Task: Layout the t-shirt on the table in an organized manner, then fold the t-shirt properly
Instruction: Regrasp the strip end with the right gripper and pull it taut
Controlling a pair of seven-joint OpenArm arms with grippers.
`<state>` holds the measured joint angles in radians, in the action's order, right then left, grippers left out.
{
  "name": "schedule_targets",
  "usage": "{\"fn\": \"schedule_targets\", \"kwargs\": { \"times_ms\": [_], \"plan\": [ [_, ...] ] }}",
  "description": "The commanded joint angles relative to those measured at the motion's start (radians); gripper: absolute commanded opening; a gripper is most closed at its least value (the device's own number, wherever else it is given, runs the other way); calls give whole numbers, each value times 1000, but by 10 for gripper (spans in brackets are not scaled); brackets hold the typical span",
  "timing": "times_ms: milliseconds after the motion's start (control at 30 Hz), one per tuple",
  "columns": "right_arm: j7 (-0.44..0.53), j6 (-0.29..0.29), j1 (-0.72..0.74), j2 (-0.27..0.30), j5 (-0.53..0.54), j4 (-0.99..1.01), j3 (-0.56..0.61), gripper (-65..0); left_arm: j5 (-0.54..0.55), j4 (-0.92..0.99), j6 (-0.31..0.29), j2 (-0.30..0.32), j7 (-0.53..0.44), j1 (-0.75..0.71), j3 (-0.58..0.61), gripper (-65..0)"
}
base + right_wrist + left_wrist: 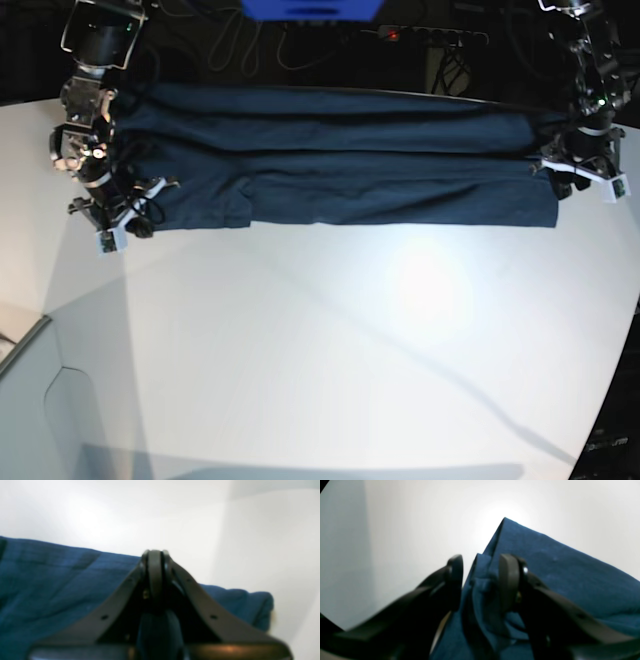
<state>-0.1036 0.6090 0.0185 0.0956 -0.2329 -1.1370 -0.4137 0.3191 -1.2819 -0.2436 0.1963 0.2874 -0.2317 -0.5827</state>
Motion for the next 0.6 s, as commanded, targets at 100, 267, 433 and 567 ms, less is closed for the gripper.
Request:
{"fn": "schedule_targets", "kwargs": {
  "times_ms": [100,267,433,567],
  "plan": [
    [29,4,-30,5,14,-113,-4,-650,7,-12,0,13,-21,7,-6,-415],
    [29,4,-111,-26,16,-259,-6,-650,7,-12,0,13,-21,7,-6,-415],
    [29,4,-239,-67,17,-387,-6,-650,7,-12,0,12,-21,7,-6,-415],
    [29,4,-312,-87,17,-447,-6,-650,7,-14,0,12,-21,7,-6,-415]
  ]
}}
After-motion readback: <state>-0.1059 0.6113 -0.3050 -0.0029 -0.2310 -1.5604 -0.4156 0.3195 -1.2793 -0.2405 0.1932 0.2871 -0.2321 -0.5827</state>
